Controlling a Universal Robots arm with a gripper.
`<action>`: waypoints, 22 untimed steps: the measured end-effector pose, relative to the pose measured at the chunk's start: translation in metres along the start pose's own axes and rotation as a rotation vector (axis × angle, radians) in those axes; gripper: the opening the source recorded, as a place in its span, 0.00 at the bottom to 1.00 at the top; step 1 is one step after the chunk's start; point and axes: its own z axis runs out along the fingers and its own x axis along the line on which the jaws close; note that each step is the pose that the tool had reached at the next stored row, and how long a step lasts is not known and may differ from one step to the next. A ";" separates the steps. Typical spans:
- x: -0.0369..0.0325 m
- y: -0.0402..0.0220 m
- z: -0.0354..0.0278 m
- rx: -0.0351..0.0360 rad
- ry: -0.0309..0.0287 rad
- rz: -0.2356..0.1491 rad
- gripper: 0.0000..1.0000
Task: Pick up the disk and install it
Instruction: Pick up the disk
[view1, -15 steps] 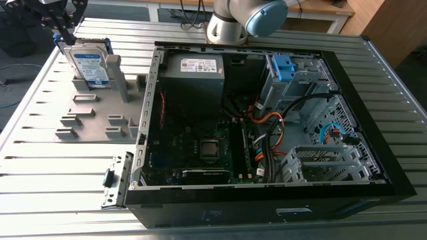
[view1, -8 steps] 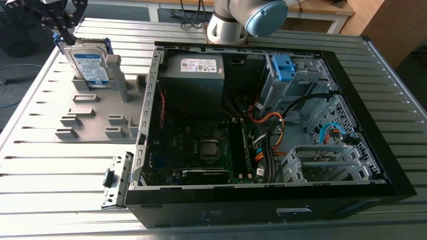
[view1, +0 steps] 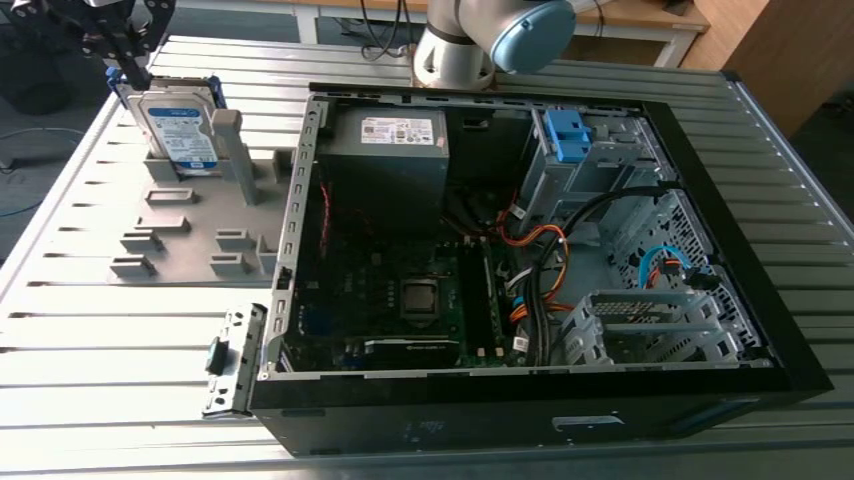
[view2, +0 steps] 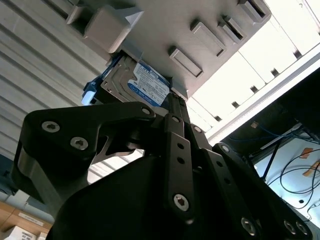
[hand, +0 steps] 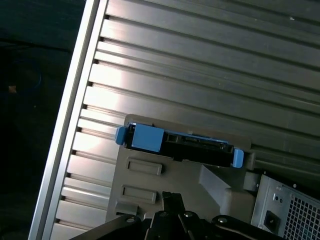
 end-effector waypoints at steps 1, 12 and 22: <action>0.0000 0.0000 0.0000 -0.0001 0.0000 -0.003 0.11; 0.0000 0.0000 0.0000 -0.0008 0.0006 -0.030 0.11; 0.0000 0.0000 0.0000 -0.0014 0.0012 -0.055 0.11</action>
